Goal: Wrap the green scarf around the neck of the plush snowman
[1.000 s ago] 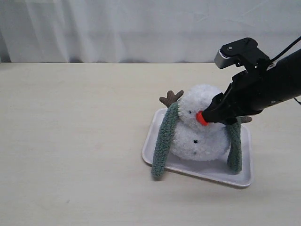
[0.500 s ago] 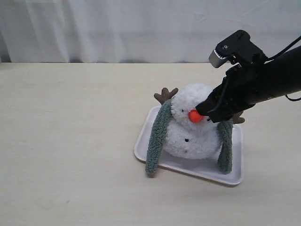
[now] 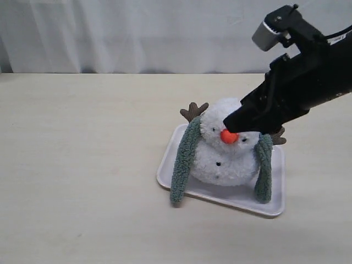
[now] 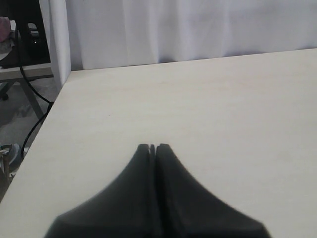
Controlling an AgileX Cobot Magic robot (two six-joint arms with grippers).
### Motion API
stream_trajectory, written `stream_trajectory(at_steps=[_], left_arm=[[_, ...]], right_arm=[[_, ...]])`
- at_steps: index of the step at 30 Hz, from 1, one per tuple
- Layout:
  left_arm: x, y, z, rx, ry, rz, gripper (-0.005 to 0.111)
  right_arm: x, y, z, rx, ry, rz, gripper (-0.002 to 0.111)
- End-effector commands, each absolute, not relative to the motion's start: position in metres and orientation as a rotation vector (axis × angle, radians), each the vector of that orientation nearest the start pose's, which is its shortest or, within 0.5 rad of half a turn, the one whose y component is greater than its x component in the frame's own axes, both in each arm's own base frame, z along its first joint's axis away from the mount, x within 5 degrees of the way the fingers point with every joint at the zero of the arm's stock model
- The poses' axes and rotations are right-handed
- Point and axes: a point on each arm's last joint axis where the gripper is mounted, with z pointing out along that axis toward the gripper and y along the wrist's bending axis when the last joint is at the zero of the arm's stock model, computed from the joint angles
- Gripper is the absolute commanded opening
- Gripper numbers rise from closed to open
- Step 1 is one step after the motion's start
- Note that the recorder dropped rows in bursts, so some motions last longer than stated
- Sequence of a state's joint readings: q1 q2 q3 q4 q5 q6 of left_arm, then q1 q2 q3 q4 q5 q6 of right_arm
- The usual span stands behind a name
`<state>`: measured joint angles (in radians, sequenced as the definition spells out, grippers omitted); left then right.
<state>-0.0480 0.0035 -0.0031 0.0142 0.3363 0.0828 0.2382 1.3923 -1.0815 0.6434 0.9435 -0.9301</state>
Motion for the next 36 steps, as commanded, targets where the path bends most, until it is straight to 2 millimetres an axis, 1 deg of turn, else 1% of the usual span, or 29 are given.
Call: stream_trajectory(at_steps=[1,4,6,7,9,10,12,14,15,16,17,19,23,25,27,28,30,34,36], left_arm=[[0.054,-0.002,0.184,0.119,1.803,0.036,0.0],[0.054,-0.002,0.184,0.119,1.803,0.036,0.0],[0.054,-0.002,0.184,0.119,1.803,0.036,0.0],[0.054,-0.002,0.184,0.119,1.803,0.036,0.0],[0.054,-0.002,0.184,0.119,1.803,0.036,0.0],[0.054,-0.002,0.184,0.119,1.803,0.036,0.0],[0.054,-0.002,0.184,0.119,1.803,0.036,0.0],[0.054,-0.002,0.184,0.119,1.803,0.036,0.0],[0.054,-0.002,0.184,0.119,1.803,0.036,0.0],[0.054,-0.002,0.184,0.119,1.803,0.036,0.0],[0.054,-0.002,0.184,0.119,1.803,0.036,0.0],[0.054,-0.002,0.184,0.119,1.803,0.036,0.0],[0.054,-0.002,0.184,0.119,1.803,0.036,0.0],[0.054,-0.002,0.184,0.119,1.803,0.036,0.0],[0.054,-0.002,0.184,0.119,1.803,0.036,0.0],[0.054,-0.002,0.184,0.119,1.803,0.036,0.0],[0.054,-0.002,0.184,0.119,1.803,0.036,0.0],[0.054,-0.002,0.184,0.119,1.803,0.036,0.0],[0.054,-0.002,0.184,0.119,1.803,0.036,0.0]], right_arm=[[0.239,0.131,0.292,-1.259,2.292,0.612,0.045],[0.223,0.15,0.271,-1.451,2.299,0.544,0.03],[0.216,0.158,0.258,-1.538,2.299,0.497,0.022],[0.21,0.163,0.251,-1.609,2.284,0.464,0.015],[0.205,0.169,0.243,-1.684,2.26,0.405,0.005],[0.204,0.17,0.239,-1.697,2.257,0.366,0.004],[0.208,0.17,0.231,-1.657,2.28,0.278,0.004],[0.215,0.164,0.221,-1.61,2.317,0.151,0.004],[0.223,0.159,0.212,-1.557,2.369,0.022,0.004],[0.227,0.158,0.208,-1.536,2.387,-0.015,0.004],[0.234,0.158,0.202,-1.494,2.385,-0.075,0.004],[0.243,0.163,0.193,-1.441,2.37,-0.085,0.004],[0.256,0.169,0.173,-1.436,2.331,-0.121,0.004],[0.261,0.167,0.164,-1.461,2.329,-0.175,0.004],[0.269,0.159,0.156,-1.416,2.359,-0.229,0.004],[0.275,0.154,0.155,-1.365,2.37,-0.249,0.004],[0.285,0.148,0.156,-1.244,2.39,-0.235,0.004],[0.292,0.149,0.162,-1.24,2.353,-0.249,0.004],[0.294,0.15,0.164,-1.189,2.378,-0.235,0.004]])
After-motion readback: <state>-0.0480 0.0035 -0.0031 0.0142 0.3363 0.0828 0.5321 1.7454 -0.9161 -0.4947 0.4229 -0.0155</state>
